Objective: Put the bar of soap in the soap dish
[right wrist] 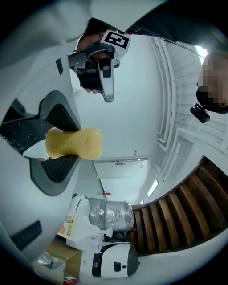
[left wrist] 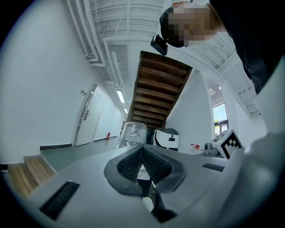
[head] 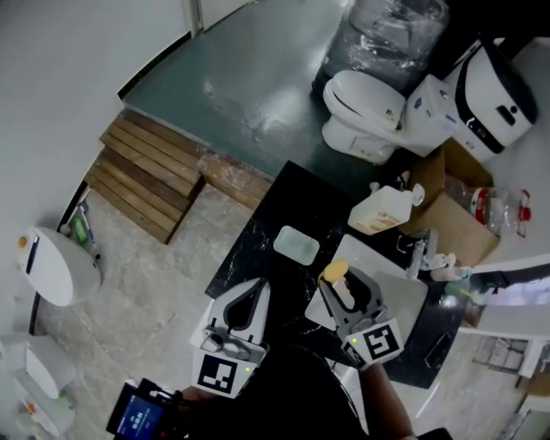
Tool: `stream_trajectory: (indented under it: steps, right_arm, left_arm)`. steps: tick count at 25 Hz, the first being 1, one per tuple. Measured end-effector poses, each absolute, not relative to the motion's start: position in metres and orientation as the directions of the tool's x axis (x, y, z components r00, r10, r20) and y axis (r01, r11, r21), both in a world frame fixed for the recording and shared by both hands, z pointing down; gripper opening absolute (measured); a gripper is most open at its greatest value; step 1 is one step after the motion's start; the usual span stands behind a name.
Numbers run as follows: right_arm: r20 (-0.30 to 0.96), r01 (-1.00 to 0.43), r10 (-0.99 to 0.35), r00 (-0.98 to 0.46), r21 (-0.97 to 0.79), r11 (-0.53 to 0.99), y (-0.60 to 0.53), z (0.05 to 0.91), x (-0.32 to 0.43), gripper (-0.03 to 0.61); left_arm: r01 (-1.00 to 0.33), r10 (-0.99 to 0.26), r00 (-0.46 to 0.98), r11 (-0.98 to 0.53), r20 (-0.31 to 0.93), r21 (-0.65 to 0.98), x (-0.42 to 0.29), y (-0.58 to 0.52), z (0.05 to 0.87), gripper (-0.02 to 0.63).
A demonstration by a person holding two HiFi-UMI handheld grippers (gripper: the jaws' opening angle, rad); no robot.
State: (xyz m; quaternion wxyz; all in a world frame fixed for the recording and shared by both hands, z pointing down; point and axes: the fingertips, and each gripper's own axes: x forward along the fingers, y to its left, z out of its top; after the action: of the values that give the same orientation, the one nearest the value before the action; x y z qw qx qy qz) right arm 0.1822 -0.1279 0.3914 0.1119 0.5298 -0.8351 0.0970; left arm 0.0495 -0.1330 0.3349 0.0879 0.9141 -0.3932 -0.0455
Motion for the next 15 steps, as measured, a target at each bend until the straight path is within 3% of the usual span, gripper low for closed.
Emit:
stream_trajectory:
  steps: [8,15]
  right_arm:
    - [0.378,-0.875,-0.808,-0.451,-0.009,0.485,-0.151,0.425,0.183,0.172]
    - [0.431,-0.847,-0.771,-0.469,0.027,0.531,-0.166,0.437,0.18,0.172]
  left_arm:
    - [-0.727,-0.733,0.678,-0.679,-0.048,0.101,0.045,-0.146,0.327,0.0]
    - [-0.751,-0.76,0.649,-0.645,-0.027,0.142,0.037,-0.161,0.335,0.001]
